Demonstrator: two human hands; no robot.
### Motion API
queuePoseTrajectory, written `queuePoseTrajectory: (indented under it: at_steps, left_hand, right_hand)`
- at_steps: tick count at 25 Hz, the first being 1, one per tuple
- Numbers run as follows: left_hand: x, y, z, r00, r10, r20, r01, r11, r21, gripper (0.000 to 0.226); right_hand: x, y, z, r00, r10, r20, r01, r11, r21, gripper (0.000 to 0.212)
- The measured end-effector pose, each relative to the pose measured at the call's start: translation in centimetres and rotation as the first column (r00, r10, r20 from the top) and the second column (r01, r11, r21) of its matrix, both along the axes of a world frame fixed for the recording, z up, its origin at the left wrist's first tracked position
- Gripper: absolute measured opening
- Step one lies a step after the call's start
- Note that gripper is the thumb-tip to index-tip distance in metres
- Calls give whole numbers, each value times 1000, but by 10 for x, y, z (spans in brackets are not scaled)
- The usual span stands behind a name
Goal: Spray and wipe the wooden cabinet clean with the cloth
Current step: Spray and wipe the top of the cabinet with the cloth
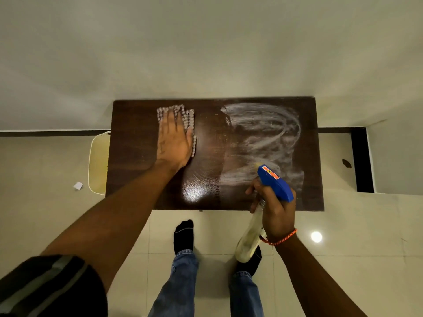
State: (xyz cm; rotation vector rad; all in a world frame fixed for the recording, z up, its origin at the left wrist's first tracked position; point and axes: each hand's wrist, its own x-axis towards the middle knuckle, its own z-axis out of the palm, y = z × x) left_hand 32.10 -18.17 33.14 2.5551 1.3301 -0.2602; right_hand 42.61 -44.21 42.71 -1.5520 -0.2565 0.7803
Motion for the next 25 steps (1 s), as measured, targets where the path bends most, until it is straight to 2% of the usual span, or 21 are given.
queuePoseTrajectory:
  at_steps: [2, 5, 8, 10, 12, 14, 16, 18, 21, 25]
  left_hand:
    - [27, -6, -1, 999, -43, 31, 43, 999, 2, 66]
    - [42, -44, -4, 974, -213, 78, 214, 977, -3, 66]
    - [12, -103, -3, 940, -330, 87, 335, 941, -52, 65]
    - [-31, -133, 1, 934, -348, 82, 356, 928, -108, 65]
    - [-78, -128, 3, 958, -284, 47, 287, 949, -133, 66]
    - [-107, -91, 5, 986, -168, -5, 167, 982, -84, 66]
    - [-112, -43, 7, 997, -55, -54, 54, 998, -26, 67]
    - [-96, 1, 6, 998, 24, -54, -23, 1000, 17, 66]
    - [-50, 35, 2, 995, 95, -33, -93, 994, 53, 66]
    - [15, 24, -1, 1000, 14, -4, -14, 1000, 25, 67]
  right_hand:
    - [1, -5, 0, 1000, -3, 14, 3, 1000, -3, 21]
    - [1, -11, 0, 1000, -14, 19, 15, 1000, -22, 19]
    - [0, -14, 1, 1000, -16, 21, 17, 999, -34, 21]
    - [1, -13, 3, 1000, -12, 27, 13, 999, -35, 18]
    - [2, -8, 5, 999, 4, 33, -3, 1000, -24, 21]
    - [5, -6, 5, 999, 12, 34, -10, 999, -37, 30]
    - [7, -3, 5, 999, 15, 31, -15, 1000, -27, 29]
    - [8, -4, 4, 999, 17, 40, -16, 1000, -15, 21]
    - [8, -11, 0, 999, 10, 51, -9, 1000, -20, 20]
    - [9, -24, -6, 999, 5, 48, -3, 999, -36, 29]
